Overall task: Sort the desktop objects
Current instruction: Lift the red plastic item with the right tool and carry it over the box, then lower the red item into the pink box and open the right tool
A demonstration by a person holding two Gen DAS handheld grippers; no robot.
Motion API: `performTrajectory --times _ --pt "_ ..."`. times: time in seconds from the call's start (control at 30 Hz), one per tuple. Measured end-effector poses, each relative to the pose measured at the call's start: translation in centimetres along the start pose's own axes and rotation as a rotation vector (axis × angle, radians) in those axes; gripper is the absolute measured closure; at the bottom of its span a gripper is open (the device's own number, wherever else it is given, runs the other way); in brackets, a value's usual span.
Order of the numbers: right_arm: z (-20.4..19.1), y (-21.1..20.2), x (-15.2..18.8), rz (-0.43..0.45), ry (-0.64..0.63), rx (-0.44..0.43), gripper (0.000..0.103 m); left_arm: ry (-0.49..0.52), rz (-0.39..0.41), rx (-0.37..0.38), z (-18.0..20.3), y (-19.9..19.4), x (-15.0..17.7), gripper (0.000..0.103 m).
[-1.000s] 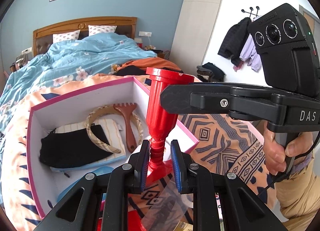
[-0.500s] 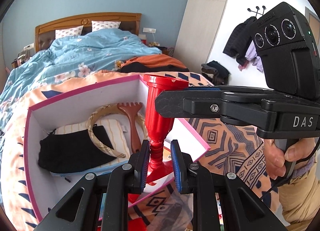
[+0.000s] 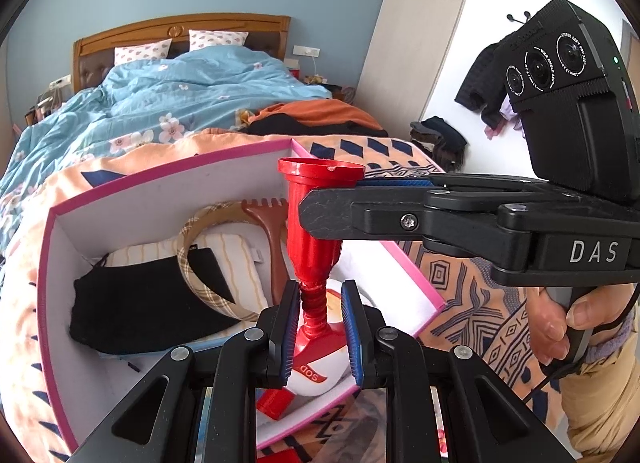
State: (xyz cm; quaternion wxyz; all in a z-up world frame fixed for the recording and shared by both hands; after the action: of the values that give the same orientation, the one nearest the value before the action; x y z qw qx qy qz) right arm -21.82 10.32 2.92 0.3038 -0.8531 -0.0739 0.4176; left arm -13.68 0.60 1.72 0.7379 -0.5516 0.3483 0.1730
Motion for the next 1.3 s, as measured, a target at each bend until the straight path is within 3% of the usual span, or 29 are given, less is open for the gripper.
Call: performTrajectory --times 0.8,1.3 --pt "3.0 4.0 -1.0 -0.066 0.056 0.059 0.076 -0.061 -0.086 -0.010 -1.8 3.7 -0.3 0.082" --pt "5.5 7.5 -2.2 -0.134 0.114 0.164 0.075 -0.128 -0.159 -0.026 -3.6 6.1 0.0 0.082"
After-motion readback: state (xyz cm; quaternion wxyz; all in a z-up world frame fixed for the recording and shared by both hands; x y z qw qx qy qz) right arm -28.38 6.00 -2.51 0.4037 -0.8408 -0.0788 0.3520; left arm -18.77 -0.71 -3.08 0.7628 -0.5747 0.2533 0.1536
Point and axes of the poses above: each gripper's, at about its wrist camera, not at the fingertips, and y roughly the way its jaws point, z to its right, x to its underside, the point moved 1 cm from there along y, roughly the way its jaws point, and after that the axes turned 6 degrees about y, right-handed, at the moved point
